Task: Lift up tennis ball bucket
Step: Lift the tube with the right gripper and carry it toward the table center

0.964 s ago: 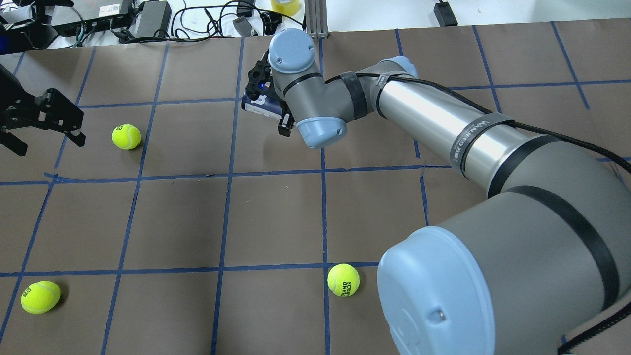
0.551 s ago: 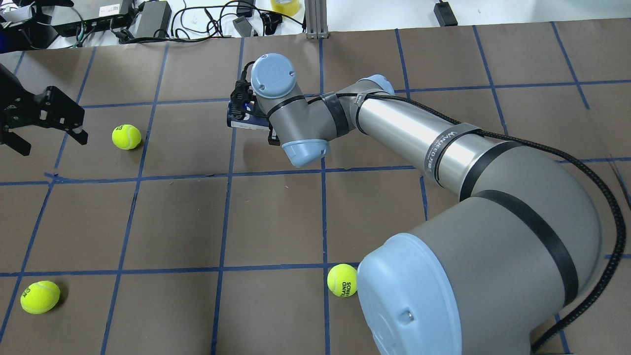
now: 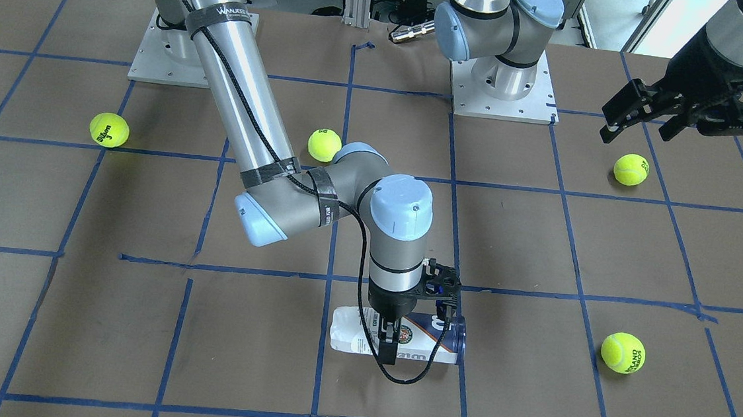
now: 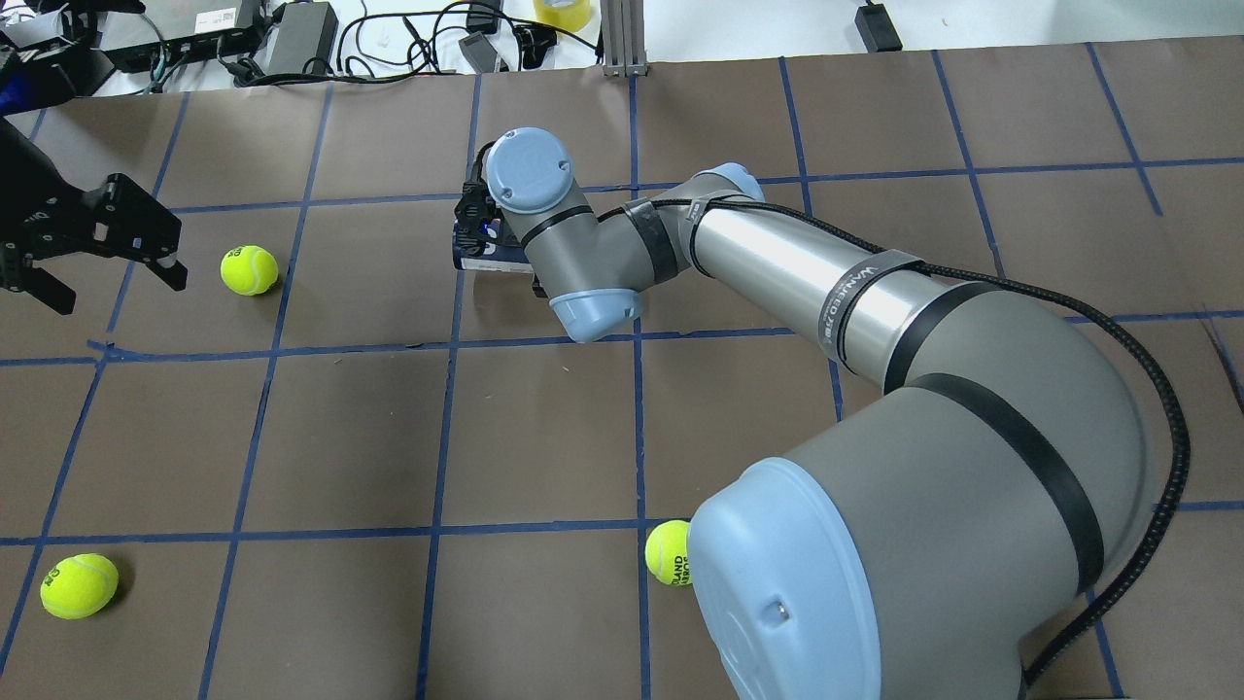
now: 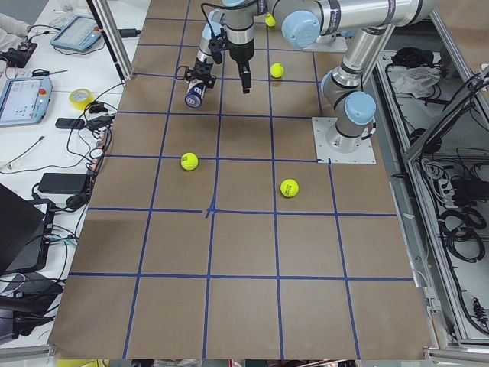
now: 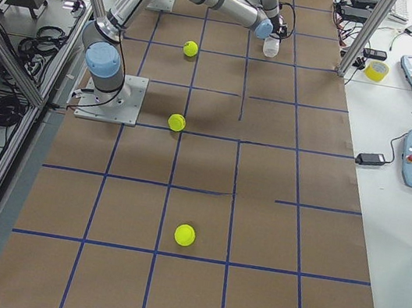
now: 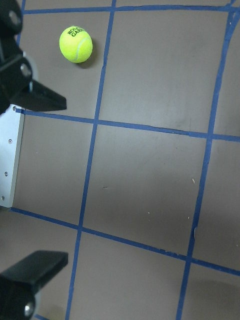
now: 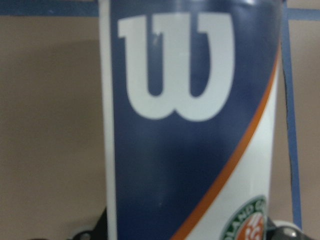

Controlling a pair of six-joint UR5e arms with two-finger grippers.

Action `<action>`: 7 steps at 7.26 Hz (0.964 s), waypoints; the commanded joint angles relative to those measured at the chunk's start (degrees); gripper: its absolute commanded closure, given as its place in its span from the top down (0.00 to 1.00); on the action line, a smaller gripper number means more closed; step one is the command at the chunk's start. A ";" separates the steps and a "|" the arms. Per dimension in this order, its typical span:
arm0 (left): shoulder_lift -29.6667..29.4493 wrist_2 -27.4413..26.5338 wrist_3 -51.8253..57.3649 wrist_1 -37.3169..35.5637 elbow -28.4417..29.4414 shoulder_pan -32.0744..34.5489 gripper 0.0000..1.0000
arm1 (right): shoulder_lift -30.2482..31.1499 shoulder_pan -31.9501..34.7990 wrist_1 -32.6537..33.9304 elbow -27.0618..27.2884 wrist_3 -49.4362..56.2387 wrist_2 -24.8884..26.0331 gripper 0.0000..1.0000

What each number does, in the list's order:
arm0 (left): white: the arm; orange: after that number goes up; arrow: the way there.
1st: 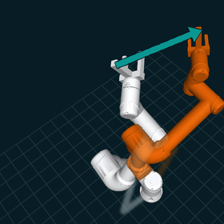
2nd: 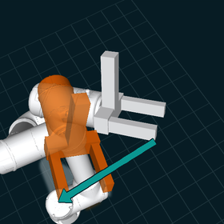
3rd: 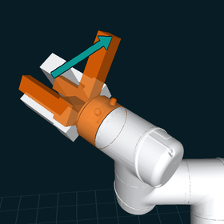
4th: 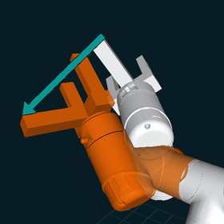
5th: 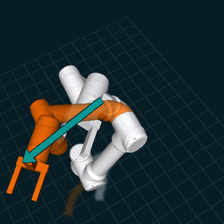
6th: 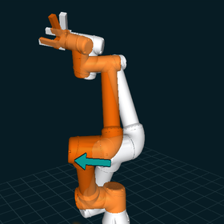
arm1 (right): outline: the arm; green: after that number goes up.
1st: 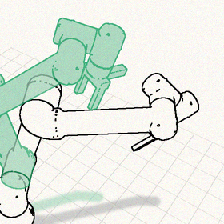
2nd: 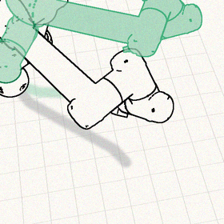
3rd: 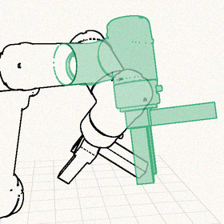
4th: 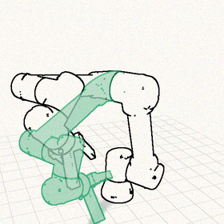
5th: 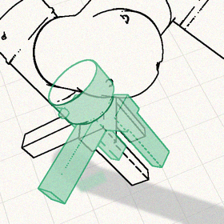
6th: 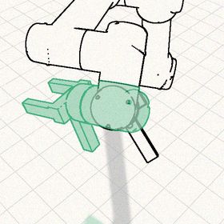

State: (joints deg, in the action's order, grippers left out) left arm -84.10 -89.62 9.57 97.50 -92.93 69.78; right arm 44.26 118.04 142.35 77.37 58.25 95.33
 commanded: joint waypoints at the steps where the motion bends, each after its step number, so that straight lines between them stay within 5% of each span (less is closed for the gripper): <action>1: -0.19 1.55 0.10 0.23 0.02 0.01 1.00 | 0.13 0.08 -5.48 -1.77 0.11 0.30 0.82; 5: -0.28 1.73 0.01 0.15 -0.06 0.01 1.00 | 0.03 0.08 -7.79 -2.84 -0.24 1.35 1.00; 7: -0.28 1.29 0.10 0.15 0.03 0.00 1.00 | 4.23 0.00 -13.74 -3.81 -0.33 1.53 1.00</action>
State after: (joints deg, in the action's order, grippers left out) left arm -84.37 -88.10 9.60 97.65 -92.93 69.80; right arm 45.66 118.07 132.21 74.05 57.99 96.74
